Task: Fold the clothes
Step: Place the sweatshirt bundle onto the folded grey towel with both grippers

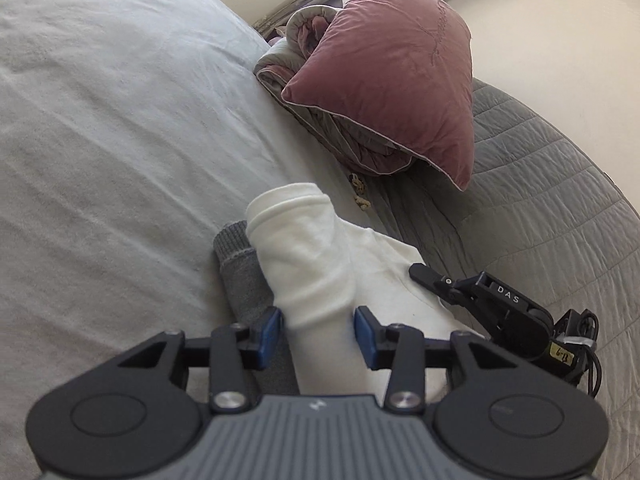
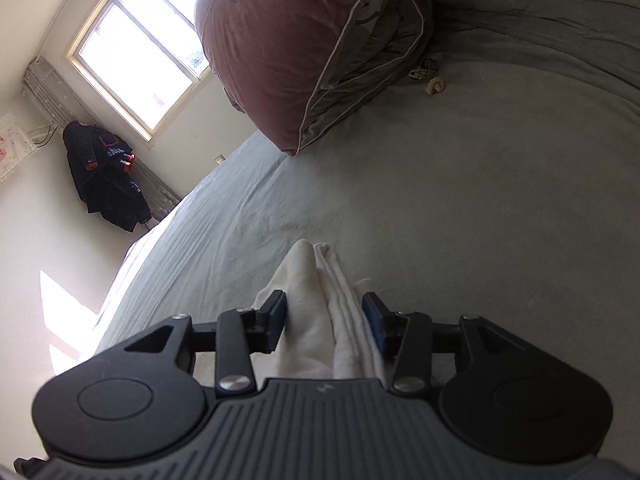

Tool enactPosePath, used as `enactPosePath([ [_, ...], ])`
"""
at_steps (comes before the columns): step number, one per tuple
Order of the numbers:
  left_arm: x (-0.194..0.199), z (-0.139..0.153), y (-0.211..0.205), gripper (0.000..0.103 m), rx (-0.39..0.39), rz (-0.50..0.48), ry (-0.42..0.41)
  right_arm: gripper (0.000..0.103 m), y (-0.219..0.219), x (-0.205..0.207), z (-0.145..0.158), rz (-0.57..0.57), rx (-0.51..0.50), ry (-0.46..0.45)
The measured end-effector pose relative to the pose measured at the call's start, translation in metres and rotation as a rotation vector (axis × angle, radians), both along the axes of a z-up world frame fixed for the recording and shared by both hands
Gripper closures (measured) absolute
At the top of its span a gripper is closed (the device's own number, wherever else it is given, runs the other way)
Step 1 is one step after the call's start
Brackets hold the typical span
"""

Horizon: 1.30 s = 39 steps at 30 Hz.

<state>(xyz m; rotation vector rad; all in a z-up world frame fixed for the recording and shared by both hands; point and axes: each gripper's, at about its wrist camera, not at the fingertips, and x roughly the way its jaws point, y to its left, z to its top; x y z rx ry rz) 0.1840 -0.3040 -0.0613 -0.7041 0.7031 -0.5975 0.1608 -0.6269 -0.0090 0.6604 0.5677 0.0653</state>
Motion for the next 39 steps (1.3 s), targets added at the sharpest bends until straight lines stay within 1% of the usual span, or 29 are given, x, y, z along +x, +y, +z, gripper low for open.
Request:
enactPosePath([
  [3, 0.003, 0.017, 0.009, 0.062, 0.056, 0.038, -0.102, 0.052, 0.003, -0.015, 0.019, -0.057, -0.115, -0.056],
  [5, 0.010, 0.028, 0.006, 0.062, 0.095, 0.039, -0.161, 0.052, 0.011, -0.028, 0.032, -0.101, -0.214, -0.111],
  [6, 0.014, 0.032, 0.004, 0.063, 0.112, 0.035, -0.189, 0.052, 0.017, -0.035, 0.036, -0.111, -0.255, -0.139],
  [8, 0.021, 0.037, -0.004, 0.069, 0.151, 0.021, -0.234, 0.052, 0.032, -0.047, 0.040, -0.111, -0.324, -0.190],
  [10, 0.030, 0.037, -0.015, 0.076, 0.206, 0.005, -0.275, 0.052, 0.046, -0.055, 0.036, -0.104, -0.399, -0.218],
  [11, 0.034, 0.037, -0.020, 0.078, 0.234, -0.004, -0.296, 0.052, 0.053, -0.058, 0.031, -0.104, -0.443, -0.225],
  [13, 0.040, 0.032, -0.027, 0.079, 0.271, -0.013, -0.302, 0.053, 0.063, -0.062, 0.021, -0.112, -0.514, -0.230],
  [14, 0.044, 0.028, -0.029, 0.080, 0.283, -0.016, -0.290, 0.055, 0.063, -0.061, 0.014, -0.116, -0.528, -0.220],
  [17, 0.054, 0.012, -0.035, 0.081, 0.312, -0.027, -0.245, 0.058, 0.057, -0.054, -0.006, -0.133, -0.547, -0.174],
  [19, 0.059, 0.003, -0.038, 0.081, 0.318, -0.040, -0.217, 0.060, 0.052, -0.050, -0.018, -0.143, -0.538, -0.142],
  [21, 0.059, -0.001, -0.042, 0.081, 0.334, -0.050, -0.221, 0.060, 0.047, -0.047, -0.028, -0.153, -0.523, -0.119],
  [23, 0.058, 0.002, -0.044, 0.081, 0.349, -0.053, -0.224, 0.060, 0.043, -0.046, -0.031, -0.162, -0.505, -0.117],
  [25, 0.056, 0.009, -0.040, 0.081, 0.342, -0.047, -0.219, 0.060, 0.045, -0.051, -0.025, -0.169, -0.490, -0.119],
  [28, 0.047, 0.022, -0.025, 0.081, 0.283, -0.011, -0.220, 0.060, 0.052, -0.064, -0.009, -0.175, -0.478, -0.165],
  [32, 0.021, 0.032, -0.012, 0.081, 0.209, -0.016, -0.252, 0.060, 0.061, -0.077, 0.011, -0.160, -0.477, -0.231],
  [34, 0.007, 0.031, -0.014, 0.081, 0.201, -0.049, -0.275, 0.060, 0.067, -0.079, 0.015, -0.145, -0.487, -0.246],
  [36, -0.007, 0.029, -0.022, 0.081, 0.222, -0.095, -0.315, 0.060, 0.072, -0.079, 0.014, -0.134, -0.498, -0.244],
  [39, -0.031, 0.021, -0.039, 0.081, 0.294, -0.157, -0.423, 0.060, 0.076, -0.077, 0.005, -0.126, -0.522, -0.213],
])
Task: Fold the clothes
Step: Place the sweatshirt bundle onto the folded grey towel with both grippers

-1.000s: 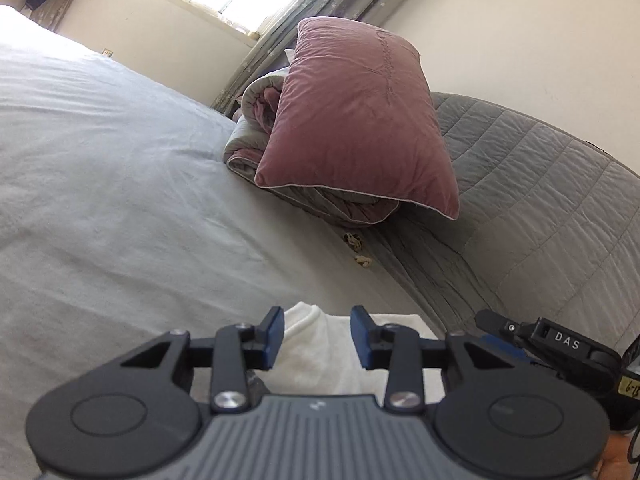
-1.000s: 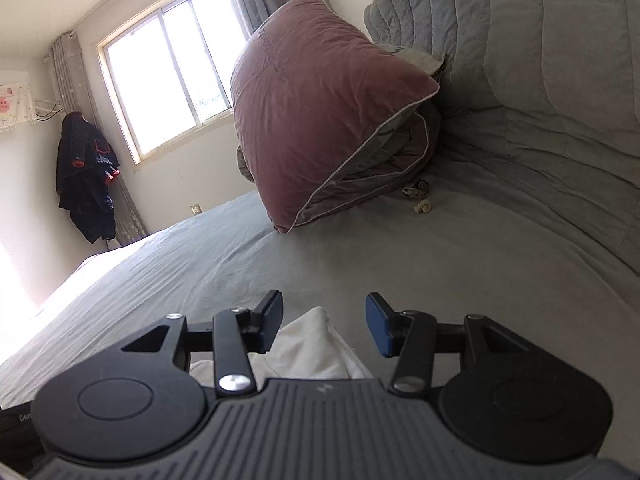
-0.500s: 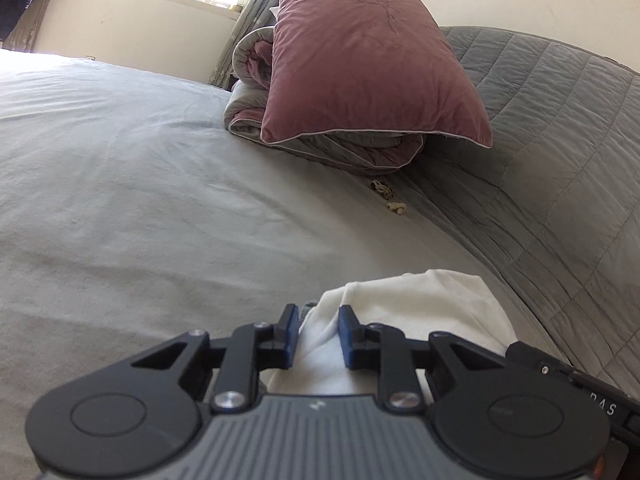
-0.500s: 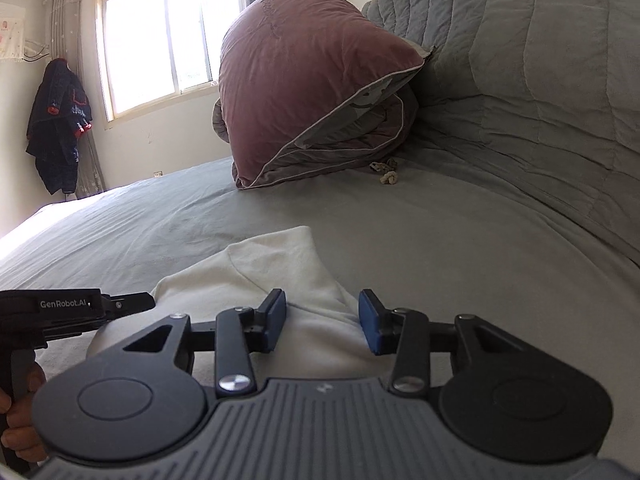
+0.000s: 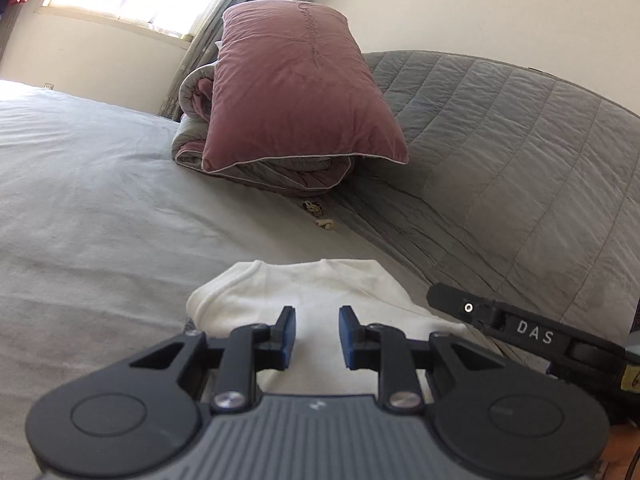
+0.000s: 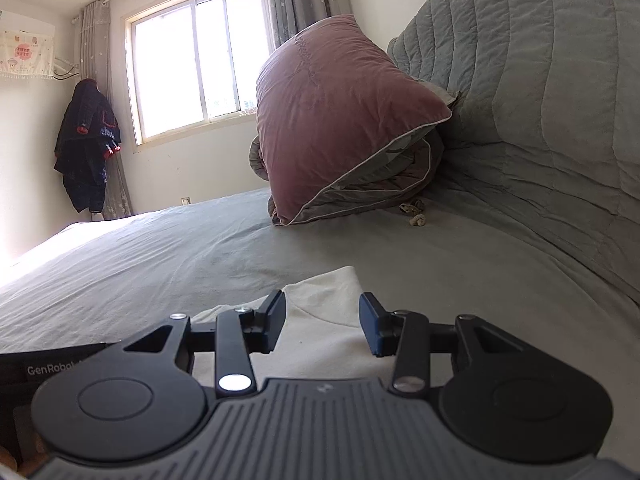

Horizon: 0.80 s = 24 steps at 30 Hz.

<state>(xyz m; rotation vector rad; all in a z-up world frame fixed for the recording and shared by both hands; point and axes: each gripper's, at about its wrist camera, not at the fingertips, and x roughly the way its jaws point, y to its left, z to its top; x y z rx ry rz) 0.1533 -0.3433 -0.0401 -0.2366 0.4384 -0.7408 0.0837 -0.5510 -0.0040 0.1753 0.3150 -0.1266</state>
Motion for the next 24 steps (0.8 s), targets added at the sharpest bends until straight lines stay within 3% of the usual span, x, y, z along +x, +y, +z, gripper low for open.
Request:
enactPosePath([
  [7, -0.024, -0.008, -0.014, 0.080, 0.135, -0.060, -0.124, 0.061, -0.001, 0.000, -0.020, -0.017, -0.011, 0.070],
  [16, -0.055, 0.015, 0.018, 0.072, 0.188, -0.080, -0.031, 0.056, 0.017, -0.033, 0.012, -0.038, 0.028, 0.061],
  [24, -0.086, 0.044, 0.040, 0.059, 0.361, -0.053, 0.069, 0.050, 0.045, -0.079, 0.043, -0.068, 0.107, 0.079],
])
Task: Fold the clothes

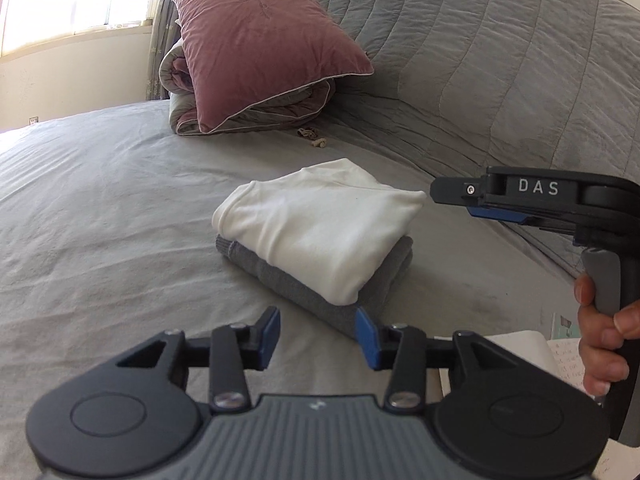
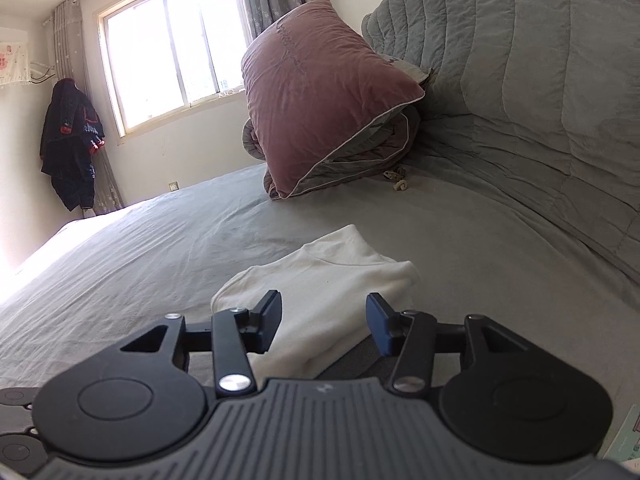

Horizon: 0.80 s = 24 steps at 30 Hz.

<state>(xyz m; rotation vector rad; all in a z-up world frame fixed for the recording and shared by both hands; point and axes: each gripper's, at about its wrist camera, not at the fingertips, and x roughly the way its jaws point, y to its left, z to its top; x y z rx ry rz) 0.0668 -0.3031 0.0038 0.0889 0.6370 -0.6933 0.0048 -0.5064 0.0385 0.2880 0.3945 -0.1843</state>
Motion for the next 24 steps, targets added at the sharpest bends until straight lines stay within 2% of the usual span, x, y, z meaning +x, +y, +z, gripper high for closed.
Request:
enactPosePath([
  [2, -0.009, 0.008, 0.007, 0.050, 0.038, 0.011, 0.007, 0.044, 0.011, -0.011, 0.009, -0.007, 0.005, 0.008],
  [9, -0.037, 0.032, 0.024, 0.037, 0.163, 0.058, 0.031, 0.032, 0.050, -0.038, 0.028, 0.018, -0.007, 0.053],
  [14, -0.055, 0.047, 0.039, 0.022, 0.180, 0.072, 0.029, 0.022, 0.071, -0.054, 0.035, 0.006, -0.009, 0.078],
  [15, -0.058, 0.049, 0.042, 0.022, 0.182, 0.076, 0.026, 0.020, 0.074, -0.057, 0.036, 0.003, -0.006, 0.080],
  [18, -0.067, 0.054, 0.050, 0.019, 0.196, 0.091, 0.025, 0.008, 0.083, -0.066, 0.040, -0.013, -0.010, 0.092],
  [20, -0.071, 0.056, 0.053, 0.010, 0.200, 0.099, 0.025, 0.000, 0.088, -0.071, 0.042, -0.021, -0.020, 0.098],
  [24, -0.078, 0.059, 0.056, 0.005, 0.228, 0.108, 0.008, 0.000, 0.094, -0.077, 0.041, -0.036, -0.006, 0.116],
])
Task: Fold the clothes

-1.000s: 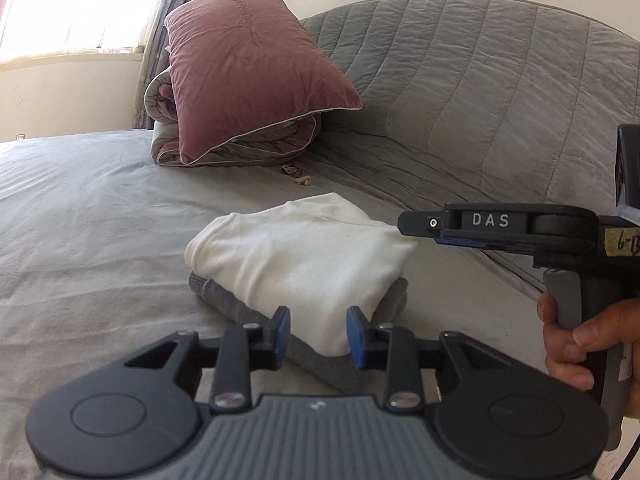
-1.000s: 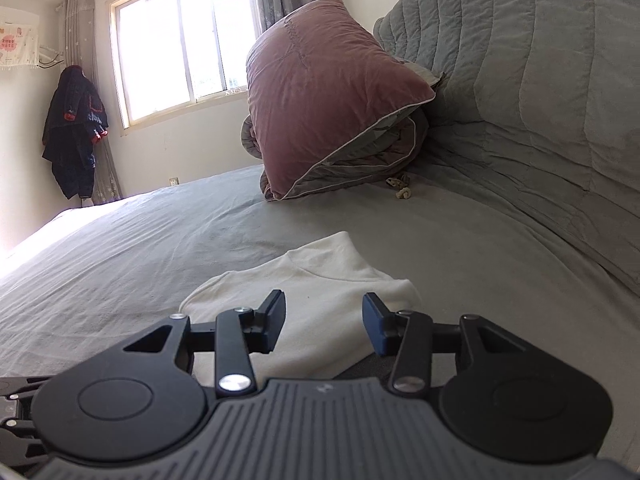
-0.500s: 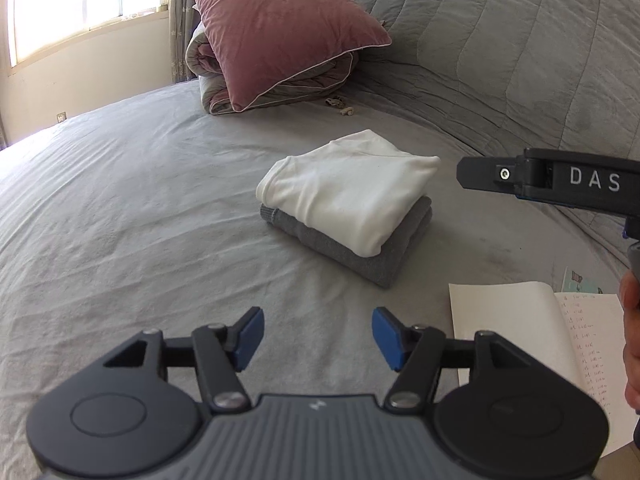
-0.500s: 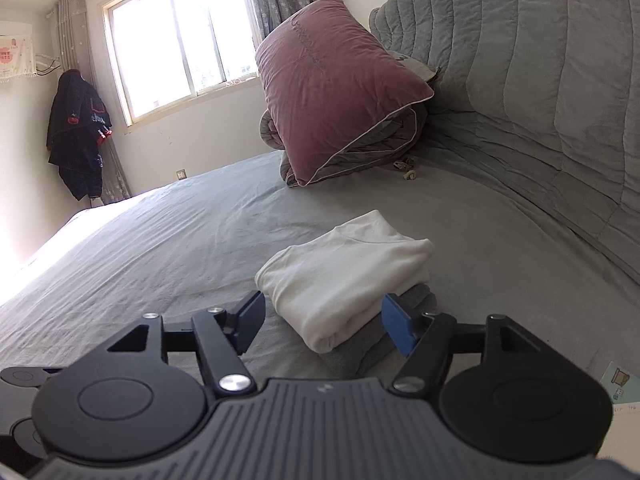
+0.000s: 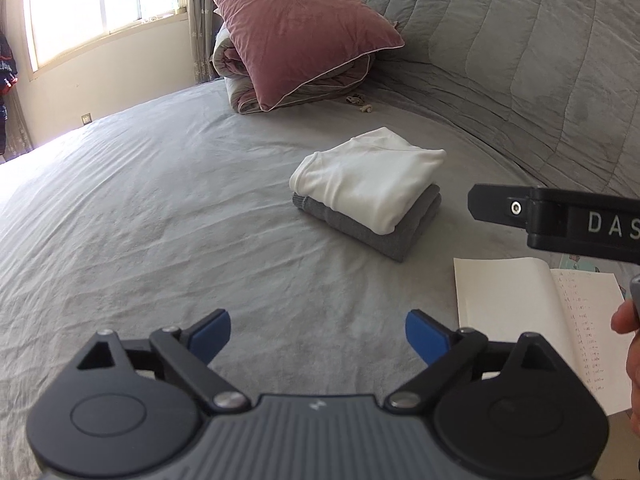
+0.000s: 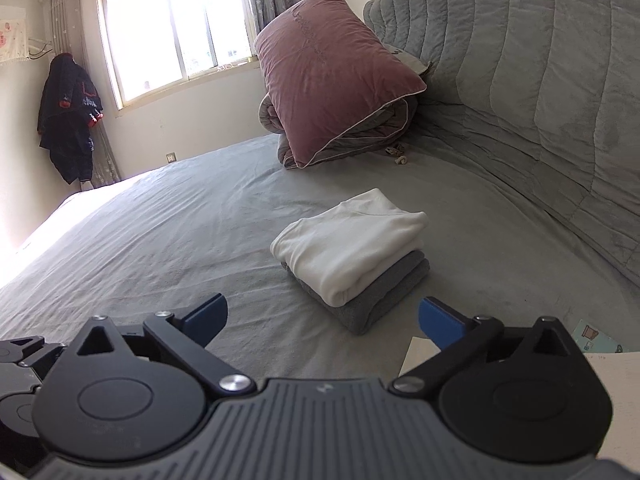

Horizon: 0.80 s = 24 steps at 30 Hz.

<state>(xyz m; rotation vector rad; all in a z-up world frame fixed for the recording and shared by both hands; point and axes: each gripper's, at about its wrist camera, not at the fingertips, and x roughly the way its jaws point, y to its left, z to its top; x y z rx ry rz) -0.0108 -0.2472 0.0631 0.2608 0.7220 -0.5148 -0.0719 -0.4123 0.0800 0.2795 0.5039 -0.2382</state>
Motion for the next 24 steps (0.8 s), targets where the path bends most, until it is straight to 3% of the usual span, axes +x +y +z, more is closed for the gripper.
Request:
enactPosePath([
  [11, 0.002, -0.008, 0.003, 0.001, 0.055, 0.026, 0.027, 0.000, 0.005, -0.004, -0.017, -0.064, 0.072, 0.104],
  [15, 0.006, -0.013, 0.007, 0.001, 0.077, 0.064, -0.002, 0.000, 0.010, -0.003, -0.020, -0.073, 0.056, 0.113],
  [24, 0.013, -0.014, 0.021, 0.001, 0.084, 0.096, 0.023, 0.000, 0.025, 0.006, -0.027, -0.055, -0.001, 0.161],
])
